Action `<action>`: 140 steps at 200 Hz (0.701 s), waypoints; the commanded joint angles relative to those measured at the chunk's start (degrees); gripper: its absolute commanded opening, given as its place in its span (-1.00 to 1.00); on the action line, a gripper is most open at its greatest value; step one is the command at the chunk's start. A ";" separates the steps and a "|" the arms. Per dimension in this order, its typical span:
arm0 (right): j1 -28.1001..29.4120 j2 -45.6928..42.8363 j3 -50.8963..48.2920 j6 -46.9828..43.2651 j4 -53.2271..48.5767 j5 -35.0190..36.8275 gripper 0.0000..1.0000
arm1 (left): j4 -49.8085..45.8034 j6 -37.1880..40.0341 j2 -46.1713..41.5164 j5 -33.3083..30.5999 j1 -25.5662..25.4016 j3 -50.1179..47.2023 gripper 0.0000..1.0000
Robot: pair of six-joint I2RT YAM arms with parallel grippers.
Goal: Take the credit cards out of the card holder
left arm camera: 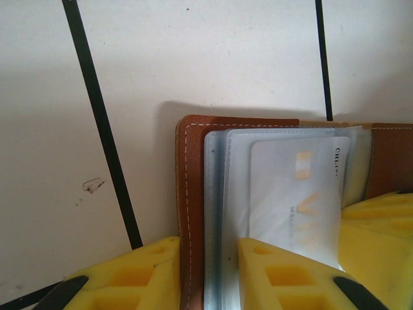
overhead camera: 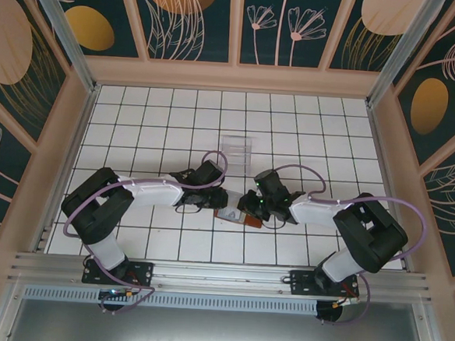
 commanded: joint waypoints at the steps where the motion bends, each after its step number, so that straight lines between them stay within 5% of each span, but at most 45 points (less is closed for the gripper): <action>1: 0.10 2.95 -1.94 0.73 5.76 -3.31 -0.64 | -10.20 1.42 5.74 -3.16 -0.50 -3.46 -0.43; 78: -0.47 3.57 -5.19 1.88 17.93 -9.97 -0.82 | -9.77 1.25 6.38 -2.62 -1.03 -3.40 -0.43; 140: -0.61 4.74 -6.96 2.93 26.74 -14.31 -0.71 | -9.68 1.31 6.56 -2.23 -1.02 -3.31 -0.43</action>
